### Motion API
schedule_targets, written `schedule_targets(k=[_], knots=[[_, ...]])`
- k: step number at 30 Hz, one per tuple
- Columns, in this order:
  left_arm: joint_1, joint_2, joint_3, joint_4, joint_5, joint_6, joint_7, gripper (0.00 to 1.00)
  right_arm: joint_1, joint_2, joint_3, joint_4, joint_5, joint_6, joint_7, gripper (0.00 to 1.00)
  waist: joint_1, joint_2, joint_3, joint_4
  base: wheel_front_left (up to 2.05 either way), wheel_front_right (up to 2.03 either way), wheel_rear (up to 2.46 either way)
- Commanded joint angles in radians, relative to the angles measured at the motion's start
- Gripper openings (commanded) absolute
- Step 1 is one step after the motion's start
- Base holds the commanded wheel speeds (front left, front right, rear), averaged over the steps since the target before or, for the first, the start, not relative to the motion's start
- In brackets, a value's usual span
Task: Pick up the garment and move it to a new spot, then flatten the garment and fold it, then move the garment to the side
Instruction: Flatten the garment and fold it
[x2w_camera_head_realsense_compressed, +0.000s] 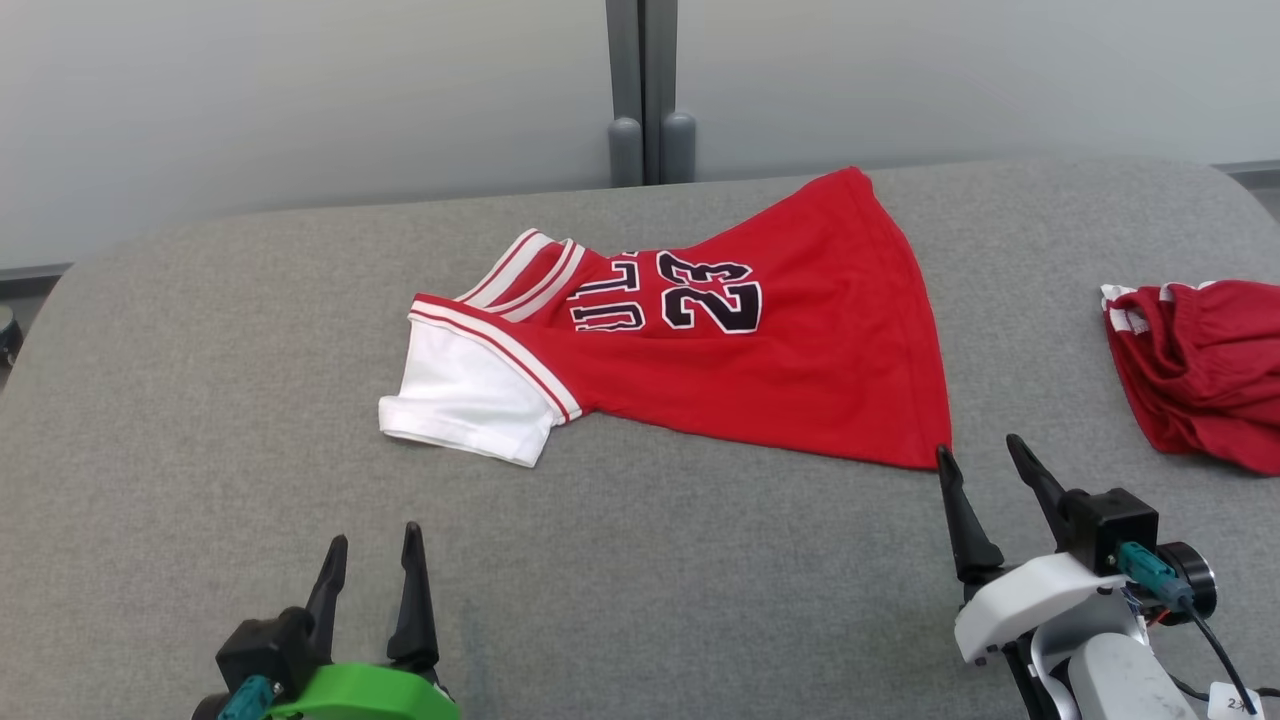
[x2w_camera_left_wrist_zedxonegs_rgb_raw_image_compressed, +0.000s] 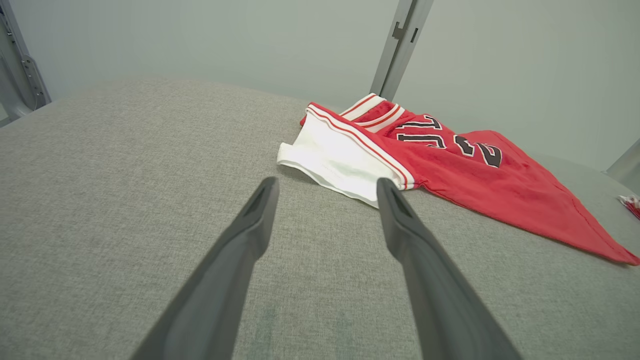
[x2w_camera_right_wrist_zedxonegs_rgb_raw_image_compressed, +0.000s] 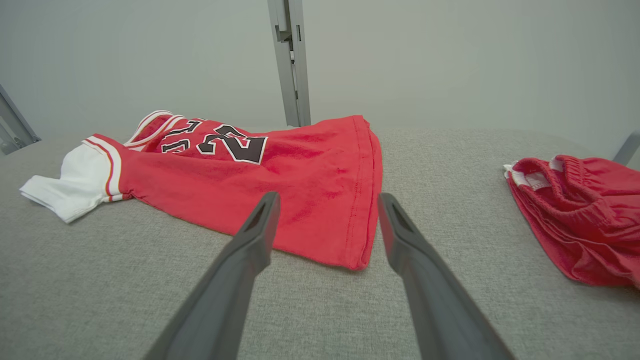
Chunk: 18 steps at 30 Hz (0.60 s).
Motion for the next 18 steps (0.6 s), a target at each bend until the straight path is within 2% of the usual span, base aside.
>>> schedule_targets(k=[1, 9, 14, 18], knots=[[-0.024, 0.003, 0.004, 0.001, 0.006, -0.001, -0.003, 1.0, -0.011, -0.003, 0.002, -0.002, 0.007, -0.002, -0.004, 1.0, 0.0, -0.0001, 0.013, -0.002, 0.0, 0.0, 0.0], [-0.179, 0.038, 0.017, 0.092, 0.018, -0.034, 0.019, 1.0, -0.048, -0.003, 0.022, -0.016, 0.005, -0.002, -0.004, 1.0, 0.0, -0.0001, 0.088, -0.025, 0.0, 0.0, 0.0], [-0.325, 0.067, 0.04, 0.219, -0.031, -0.04, 0.13, 1.0, -0.082, -0.003, 0.036, -0.018, 0.002, -0.002, -0.005, 1.0, 0.0, -0.0001, 0.147, -0.054, 0.0, 0.0, 0.0], [-0.417, 0.079, 0.068, 0.318, -0.067, -0.026, 0.2, 1.0, -0.103, -0.003, 0.044, -0.02, 0.004, -0.002, -0.005, 1.0, 0.0, -0.0001, 0.188, -0.079, 0.0, 0.0, 0.0]])
